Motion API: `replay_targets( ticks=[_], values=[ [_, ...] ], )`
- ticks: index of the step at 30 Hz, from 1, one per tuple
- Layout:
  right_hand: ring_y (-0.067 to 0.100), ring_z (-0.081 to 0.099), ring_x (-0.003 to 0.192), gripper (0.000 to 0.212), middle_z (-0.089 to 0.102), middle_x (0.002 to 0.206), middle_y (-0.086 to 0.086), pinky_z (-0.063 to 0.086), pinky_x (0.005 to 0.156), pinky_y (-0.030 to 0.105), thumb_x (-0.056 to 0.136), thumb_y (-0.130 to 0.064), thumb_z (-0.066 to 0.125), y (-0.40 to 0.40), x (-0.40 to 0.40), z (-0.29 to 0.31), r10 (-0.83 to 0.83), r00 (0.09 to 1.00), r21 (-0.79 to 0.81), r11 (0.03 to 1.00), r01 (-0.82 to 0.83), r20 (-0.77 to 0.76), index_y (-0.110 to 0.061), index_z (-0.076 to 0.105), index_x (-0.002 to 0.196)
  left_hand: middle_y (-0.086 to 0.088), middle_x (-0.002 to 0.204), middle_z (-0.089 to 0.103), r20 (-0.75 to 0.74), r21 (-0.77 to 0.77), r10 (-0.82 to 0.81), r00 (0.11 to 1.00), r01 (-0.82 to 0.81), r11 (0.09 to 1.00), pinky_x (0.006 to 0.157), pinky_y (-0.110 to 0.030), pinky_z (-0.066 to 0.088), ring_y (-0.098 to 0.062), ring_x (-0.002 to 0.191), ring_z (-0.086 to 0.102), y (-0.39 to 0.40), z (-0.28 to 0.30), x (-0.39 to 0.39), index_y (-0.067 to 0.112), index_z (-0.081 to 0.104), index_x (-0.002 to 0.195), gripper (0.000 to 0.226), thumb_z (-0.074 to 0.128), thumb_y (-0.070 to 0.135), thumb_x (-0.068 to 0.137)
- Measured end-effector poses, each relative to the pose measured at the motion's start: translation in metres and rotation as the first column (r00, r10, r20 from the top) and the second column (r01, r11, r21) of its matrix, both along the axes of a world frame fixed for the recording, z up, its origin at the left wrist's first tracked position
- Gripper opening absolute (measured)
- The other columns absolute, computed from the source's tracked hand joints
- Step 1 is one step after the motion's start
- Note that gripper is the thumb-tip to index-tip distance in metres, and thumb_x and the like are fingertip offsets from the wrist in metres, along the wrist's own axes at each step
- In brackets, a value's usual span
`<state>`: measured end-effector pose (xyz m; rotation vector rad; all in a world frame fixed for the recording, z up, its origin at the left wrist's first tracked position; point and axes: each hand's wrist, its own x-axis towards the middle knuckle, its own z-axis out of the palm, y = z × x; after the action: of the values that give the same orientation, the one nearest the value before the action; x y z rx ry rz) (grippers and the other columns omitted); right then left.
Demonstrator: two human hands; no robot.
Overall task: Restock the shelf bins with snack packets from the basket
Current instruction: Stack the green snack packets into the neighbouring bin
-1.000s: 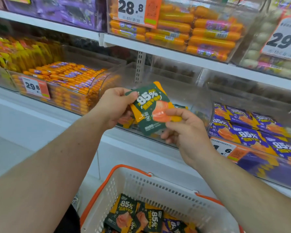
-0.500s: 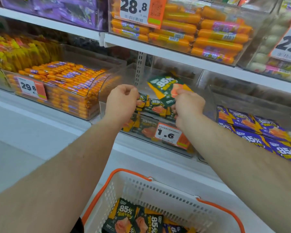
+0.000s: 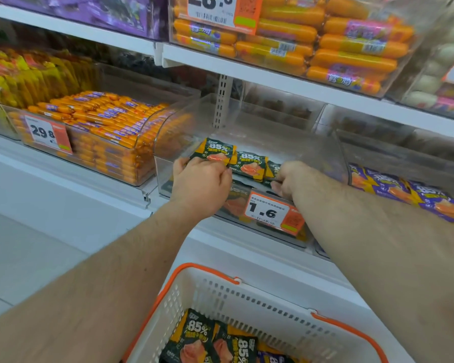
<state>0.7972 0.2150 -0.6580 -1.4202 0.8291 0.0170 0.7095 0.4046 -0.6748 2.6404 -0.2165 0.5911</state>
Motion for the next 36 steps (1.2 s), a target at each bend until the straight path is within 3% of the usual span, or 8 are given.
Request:
replay_targets(
  ticks=[6,12,18,21,26,31,33,36],
  values=[
    [0.017,0.046,0.056,0.016,0.051,0.089,0.010,0.046,0.048,0.025,0.098,-0.009,0.047,-0.002,-0.003,-0.003,0.158,0.969,-0.236,0.951,-0.202,-0.190,-0.006,0.056,0.111,0.009,0.076,0.054,-0.002,0.009,-0.015,1.000,0.015,1.000,0.099,-0.038,0.020,-0.019,0.097,0.050,0.001,-0.001,0.000,0.023,0.052,0.069,0.038,0.033,0.033,0.101],
    [0.016,0.047,0.060,0.009,0.047,0.079,0.008,0.044,0.045,0.026,0.096,-0.008,0.053,0.000,-0.007,0.000,0.141,0.979,-0.039,0.988,-0.148,-0.144,-0.008,0.051,0.088,0.008,0.076,0.055,0.008,0.017,-0.027,1.000,0.027,0.999,0.096,-0.037,0.019,-0.017,0.090,0.046,0.002,-0.001,0.000,0.023,0.053,0.070,0.038,0.032,0.032,0.101],
    [0.022,0.051,0.069,0.010,0.044,0.086,0.014,0.055,0.063,0.027,0.096,-0.007,0.054,0.006,-0.020,0.020,0.100,0.990,0.100,0.991,-0.090,-0.097,-0.003,0.050,0.105,0.003,0.061,0.049,0.104,-0.187,-0.150,0.983,0.168,0.968,0.082,-0.034,0.033,-0.024,0.074,0.050,-0.001,0.011,-0.004,0.012,0.058,0.071,0.037,0.041,0.026,0.101],
    [0.020,0.052,0.068,0.016,0.047,0.084,0.013,0.053,0.062,0.027,0.096,-0.008,0.051,0.020,-0.031,0.034,0.189,0.982,-0.047,0.981,-0.189,-0.010,-0.005,0.052,0.111,0.001,0.047,0.039,0.135,-0.315,-0.253,0.958,0.283,0.906,0.061,-0.041,0.046,-0.031,0.065,0.055,0.001,0.027,-0.014,0.017,0.041,0.053,0.042,0.046,0.024,0.093],
    [0.024,0.055,0.076,0.019,0.061,0.080,0.004,0.046,0.070,0.031,0.080,-0.007,0.052,0.046,-0.067,0.032,0.381,0.888,-0.765,0.642,-0.054,0.257,-0.010,0.068,0.091,0.009,0.041,0.042,-0.229,-0.224,-0.435,0.871,0.388,0.894,0.050,-0.027,0.032,-0.008,0.042,0.038,-0.009,0.031,-0.035,0.017,0.043,0.046,0.043,0.050,0.021,0.088],
    [0.029,0.052,0.072,0.012,0.055,0.078,0.015,0.039,0.064,0.033,0.075,0.002,0.051,0.062,-0.132,-0.015,0.760,0.273,-0.786,0.462,0.411,0.589,0.000,0.063,0.075,-0.013,0.064,0.054,-0.712,0.018,-0.361,0.602,0.530,0.848,0.057,-0.028,0.043,-0.024,0.059,0.051,-0.009,-0.010,-0.050,0.005,0.055,0.064,0.029,0.053,0.018,0.089],
    [0.030,0.052,0.071,0.014,0.055,0.076,0.016,0.039,0.064,0.031,0.075,0.000,0.049,0.063,-0.153,-0.056,0.796,0.249,-0.820,0.465,0.333,0.552,0.002,0.063,0.074,-0.013,0.059,0.035,-0.801,0.047,-0.307,0.515,0.564,0.824,0.049,-0.023,0.029,-0.024,0.050,0.029,-0.012,-0.031,-0.059,0.004,0.038,0.059,0.035,0.052,0.011,0.090],
    [0.029,0.054,0.073,0.017,0.056,0.078,0.011,0.043,0.062,0.032,0.077,-0.006,0.048,0.051,-0.179,-0.133,0.783,0.443,-0.892,0.439,0.106,0.438,-0.001,0.064,0.076,-0.004,0.071,0.050,-0.889,0.142,-0.171,0.424,0.613,0.777,0.064,-0.029,0.037,-0.018,0.062,0.042,-0.018,-0.059,-0.065,0.010,0.057,0.073,0.024,0.052,0.020,0.095]
  ],
)
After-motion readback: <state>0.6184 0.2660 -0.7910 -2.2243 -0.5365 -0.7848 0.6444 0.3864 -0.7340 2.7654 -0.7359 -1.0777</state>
